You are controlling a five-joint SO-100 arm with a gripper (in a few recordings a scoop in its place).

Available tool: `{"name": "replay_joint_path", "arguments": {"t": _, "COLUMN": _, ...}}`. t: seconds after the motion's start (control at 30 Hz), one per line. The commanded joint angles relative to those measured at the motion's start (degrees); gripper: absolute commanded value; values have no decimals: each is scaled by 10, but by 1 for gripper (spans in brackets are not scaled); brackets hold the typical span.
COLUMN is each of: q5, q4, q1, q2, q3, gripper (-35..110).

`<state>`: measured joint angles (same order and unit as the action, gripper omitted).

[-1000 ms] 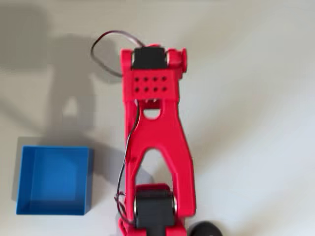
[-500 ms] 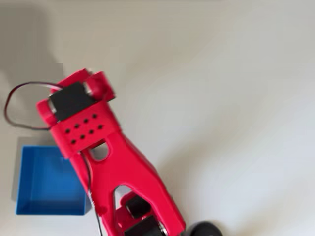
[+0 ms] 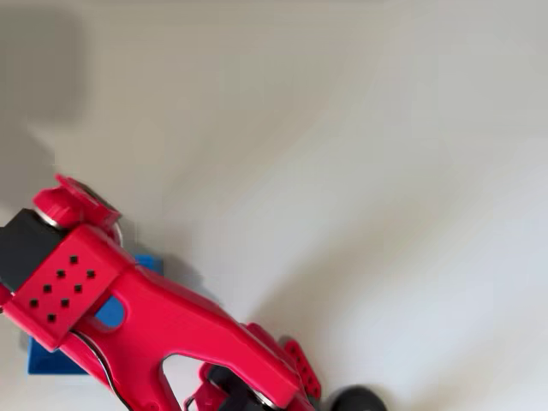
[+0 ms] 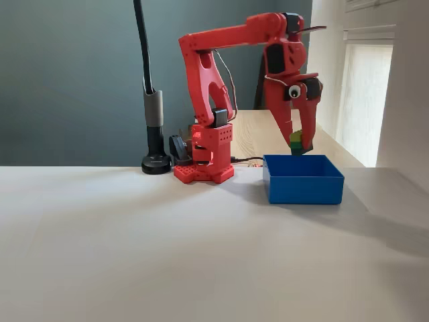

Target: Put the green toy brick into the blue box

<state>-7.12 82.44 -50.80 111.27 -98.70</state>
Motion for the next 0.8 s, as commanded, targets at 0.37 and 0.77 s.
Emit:
{"name": "replay_joint_path", "arguments": {"t": 0.37, "q5": -64, "q4": 82, "q1": -125, "q2": -28, "q3": 71, "gripper": 0}}
{"name": "replay_joint_path", "arguments": {"t": 0.77, "q5": -76, "q4": 77, "q1": -129, "q2": -173, "q3": 88, "gripper": 0}}
